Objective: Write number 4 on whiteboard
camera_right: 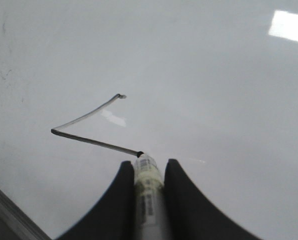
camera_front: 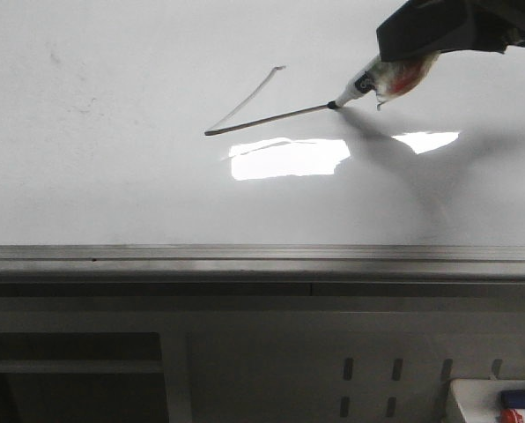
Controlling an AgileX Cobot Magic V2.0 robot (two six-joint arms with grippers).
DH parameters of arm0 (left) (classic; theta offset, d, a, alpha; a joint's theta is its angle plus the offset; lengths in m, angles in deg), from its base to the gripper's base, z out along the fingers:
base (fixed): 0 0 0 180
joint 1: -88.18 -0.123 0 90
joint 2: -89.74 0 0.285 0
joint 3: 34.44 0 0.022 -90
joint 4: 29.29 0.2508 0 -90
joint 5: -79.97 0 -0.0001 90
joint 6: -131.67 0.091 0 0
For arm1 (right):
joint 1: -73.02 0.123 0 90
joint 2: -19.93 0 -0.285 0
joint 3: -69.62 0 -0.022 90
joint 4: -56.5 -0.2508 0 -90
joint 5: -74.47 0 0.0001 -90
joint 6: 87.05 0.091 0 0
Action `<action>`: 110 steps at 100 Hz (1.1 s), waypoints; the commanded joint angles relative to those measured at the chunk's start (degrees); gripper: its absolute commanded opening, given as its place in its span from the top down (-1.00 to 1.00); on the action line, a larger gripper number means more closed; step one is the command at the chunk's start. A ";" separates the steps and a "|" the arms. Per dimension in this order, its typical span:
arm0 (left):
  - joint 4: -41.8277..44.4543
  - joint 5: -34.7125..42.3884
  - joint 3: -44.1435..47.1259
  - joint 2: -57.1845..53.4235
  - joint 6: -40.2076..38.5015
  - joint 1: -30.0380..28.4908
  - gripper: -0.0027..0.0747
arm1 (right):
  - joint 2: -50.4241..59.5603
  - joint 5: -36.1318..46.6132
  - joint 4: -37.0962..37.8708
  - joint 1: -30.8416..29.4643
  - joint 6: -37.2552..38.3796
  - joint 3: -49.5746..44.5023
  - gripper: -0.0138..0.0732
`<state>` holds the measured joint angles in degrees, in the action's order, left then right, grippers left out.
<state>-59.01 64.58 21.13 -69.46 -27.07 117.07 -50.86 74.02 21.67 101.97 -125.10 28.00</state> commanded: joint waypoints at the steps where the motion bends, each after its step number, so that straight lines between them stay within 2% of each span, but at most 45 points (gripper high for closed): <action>1: -1.16 4.67 -1.47 0.53 0.06 -0.06 0.98 | -1.03 4.25 1.43 -2.93 -1.41 -0.44 0.79; 12: -1.16 4.67 -1.47 0.53 0.06 -0.06 0.98 | -0.92 4.25 1.43 -2.93 -1.41 -0.31 0.79; 24: -1.16 4.67 -1.47 0.53 0.06 -0.06 0.98 | 2.76 0.45 1.43 -2.31 -1.41 1.86 0.79; 33: -1.16 4.67 -1.47 0.53 0.06 -0.06 0.98 | 7.76 -2.65 1.43 0.15 -1.41 5.58 0.79; 46: -1.16 4.70 -1.47 0.53 0.06 -0.06 0.98 | 10.60 -2.66 1.43 4.62 -1.41 10.18 0.79; 81: -1.16 4.70 -1.47 0.53 0.06 -0.06 0.98 | -0.38 -2.84 1.43 5.97 -1.41 13.23 0.79; 110: -1.16 4.70 -1.47 0.53 0.06 -0.06 0.98 | -3.49 1.01 2.45 5.86 -1.41 13.23 0.79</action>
<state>-59.11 64.96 21.18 -69.46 -27.07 117.07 -55.08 69.34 23.61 107.79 -125.67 39.01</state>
